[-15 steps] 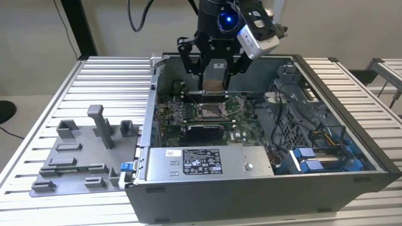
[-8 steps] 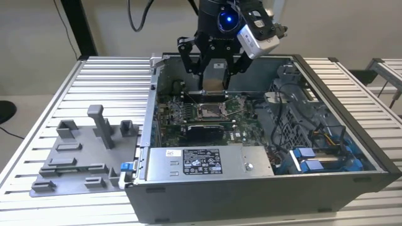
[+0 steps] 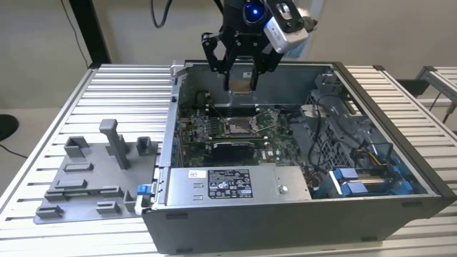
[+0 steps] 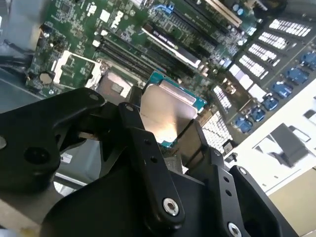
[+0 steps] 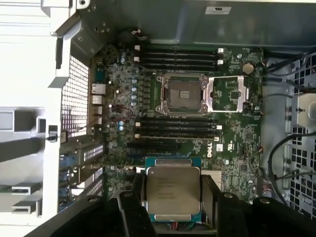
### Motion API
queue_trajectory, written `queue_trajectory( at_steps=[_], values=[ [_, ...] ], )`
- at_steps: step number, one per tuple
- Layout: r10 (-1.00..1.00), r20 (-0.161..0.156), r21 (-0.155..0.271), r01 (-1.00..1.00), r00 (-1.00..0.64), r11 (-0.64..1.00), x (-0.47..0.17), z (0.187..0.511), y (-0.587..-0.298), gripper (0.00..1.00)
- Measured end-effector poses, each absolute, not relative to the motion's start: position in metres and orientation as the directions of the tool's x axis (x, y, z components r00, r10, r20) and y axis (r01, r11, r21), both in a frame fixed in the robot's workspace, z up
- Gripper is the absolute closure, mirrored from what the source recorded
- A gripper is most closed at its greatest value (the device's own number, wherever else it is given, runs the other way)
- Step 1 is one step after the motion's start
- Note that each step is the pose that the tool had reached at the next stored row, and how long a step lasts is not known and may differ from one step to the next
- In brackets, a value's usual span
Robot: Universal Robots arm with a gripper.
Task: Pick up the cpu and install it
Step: 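Place the cpu into insertion slot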
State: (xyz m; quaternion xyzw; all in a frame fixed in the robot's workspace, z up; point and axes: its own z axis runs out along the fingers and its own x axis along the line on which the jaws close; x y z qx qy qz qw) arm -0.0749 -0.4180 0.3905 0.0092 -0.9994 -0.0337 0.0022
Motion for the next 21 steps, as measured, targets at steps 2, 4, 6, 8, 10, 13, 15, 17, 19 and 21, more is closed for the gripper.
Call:
queue_trajectory(
  at_steps=[2, 4, 6, 8, 10, 13, 15, 17, 19, 21],
  values=[
    [-0.019, 0.003, 0.067, -0.018, -1.000, 0.998, -0.076, 0.390, -0.410, 1.00],
    [-0.019, 0.002, 0.067, -0.019, -1.000, 0.998, -0.078, 0.390, -0.404, 1.00],
    [-0.019, 0.001, 0.067, -0.019, -1.000, 0.998, -0.080, 0.390, -0.398, 1.00],
    [-0.019, 0.001, 0.067, -0.019, -1.000, 0.998, -0.083, 0.390, -0.393, 1.00],
    [-0.020, 0.000, 0.068, -0.020, -1.000, 0.997, -0.084, 0.390, -0.388, 1.00],
    [-0.023, 0.000, 0.070, -0.023, -1.000, 0.997, -0.086, 0.389, -0.382, 1.00],
    [-0.025, -0.001, 0.072, -0.025, -1.000, 0.997, -0.087, 0.389, -0.378, 1.00],
    [-0.027, -0.001, 0.075, -0.027, -1.000, 0.997, -0.087, 0.389, -0.374, 1.00],
    [-0.030, -0.001, 0.078, -0.030, -1.000, 0.996, -0.088, 0.389, -0.371, 1.00],
    [-0.033, -0.001, 0.082, -0.033, -0.999, 0.996, -0.088, 0.389, -0.367, 1.00]
  ],
)
